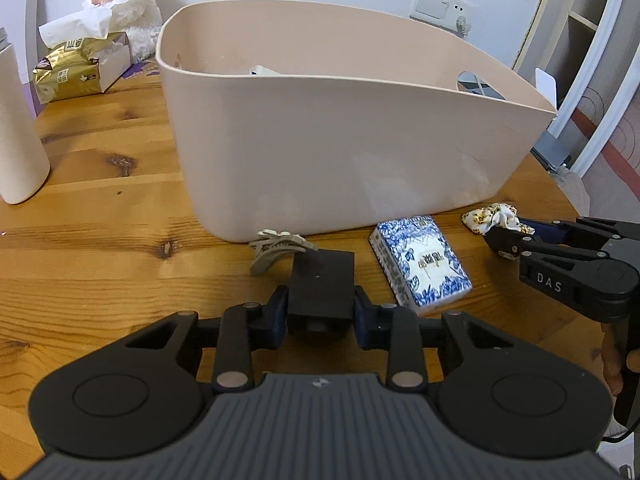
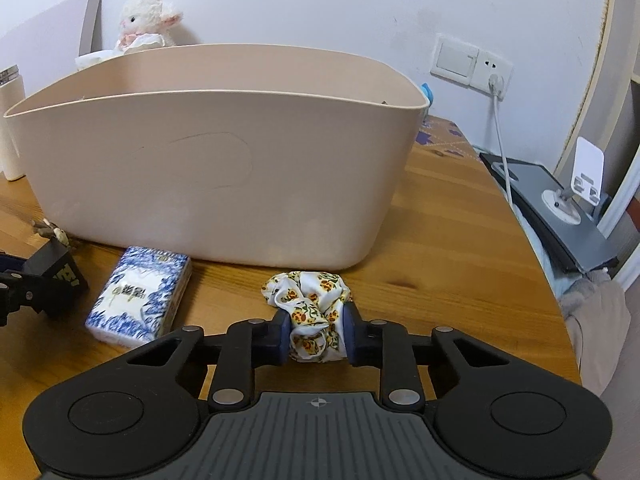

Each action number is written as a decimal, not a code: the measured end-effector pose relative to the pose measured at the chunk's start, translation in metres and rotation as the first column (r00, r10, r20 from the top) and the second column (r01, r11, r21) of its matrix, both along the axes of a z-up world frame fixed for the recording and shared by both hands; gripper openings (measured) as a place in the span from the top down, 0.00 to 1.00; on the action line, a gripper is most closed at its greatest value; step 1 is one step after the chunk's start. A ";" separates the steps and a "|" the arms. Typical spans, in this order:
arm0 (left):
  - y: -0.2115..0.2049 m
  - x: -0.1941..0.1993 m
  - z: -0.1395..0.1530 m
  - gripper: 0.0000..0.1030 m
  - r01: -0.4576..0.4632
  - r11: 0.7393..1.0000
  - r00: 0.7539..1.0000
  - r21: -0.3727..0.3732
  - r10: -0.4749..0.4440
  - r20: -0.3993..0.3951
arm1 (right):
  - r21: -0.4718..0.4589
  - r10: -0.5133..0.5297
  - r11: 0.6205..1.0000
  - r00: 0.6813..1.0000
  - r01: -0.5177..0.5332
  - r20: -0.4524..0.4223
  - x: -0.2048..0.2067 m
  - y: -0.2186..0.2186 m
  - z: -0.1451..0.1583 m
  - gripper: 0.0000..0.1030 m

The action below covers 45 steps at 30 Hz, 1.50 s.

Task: Organize objects
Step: 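Grasp the black charger with the left gripper while the right grasps the floral scrunchie, then carry both items over the beige bin and open both grippers to drop them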

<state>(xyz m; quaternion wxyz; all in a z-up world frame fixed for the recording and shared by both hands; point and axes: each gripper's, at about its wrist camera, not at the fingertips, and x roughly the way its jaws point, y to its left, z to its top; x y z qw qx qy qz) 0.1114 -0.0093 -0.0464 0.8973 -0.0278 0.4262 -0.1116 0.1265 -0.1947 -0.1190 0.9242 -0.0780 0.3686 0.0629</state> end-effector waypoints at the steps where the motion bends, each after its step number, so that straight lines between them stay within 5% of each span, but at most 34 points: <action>1: 0.001 -0.002 0.000 0.67 0.002 1.000 1.000 -0.001 -0.002 0.000 | 0.007 -0.002 1.000 1.000 0.002 -0.004 -0.002 -0.001 0.001 0.79; 27: 0.010 -0.044 0.057 0.67 0.044 0.999 0.990 -0.008 -0.042 0.137 | 0.081 0.011 0.996 0.988 -0.024 0.157 -0.058 0.007 0.078 0.79; 35: 0.013 -0.037 0.093 0.67 0.021 1.000 0.970 0.023 -0.026 0.240 | 0.114 0.004 0.993 0.971 -0.032 0.240 -0.051 0.011 0.109 0.79; 45: 0.011 0.008 0.111 0.67 0.011 0.999 0.960 0.046 -0.024 0.277 | 0.147 -0.011 0.989 0.964 -0.030 0.267 -0.014 0.011 0.123 0.79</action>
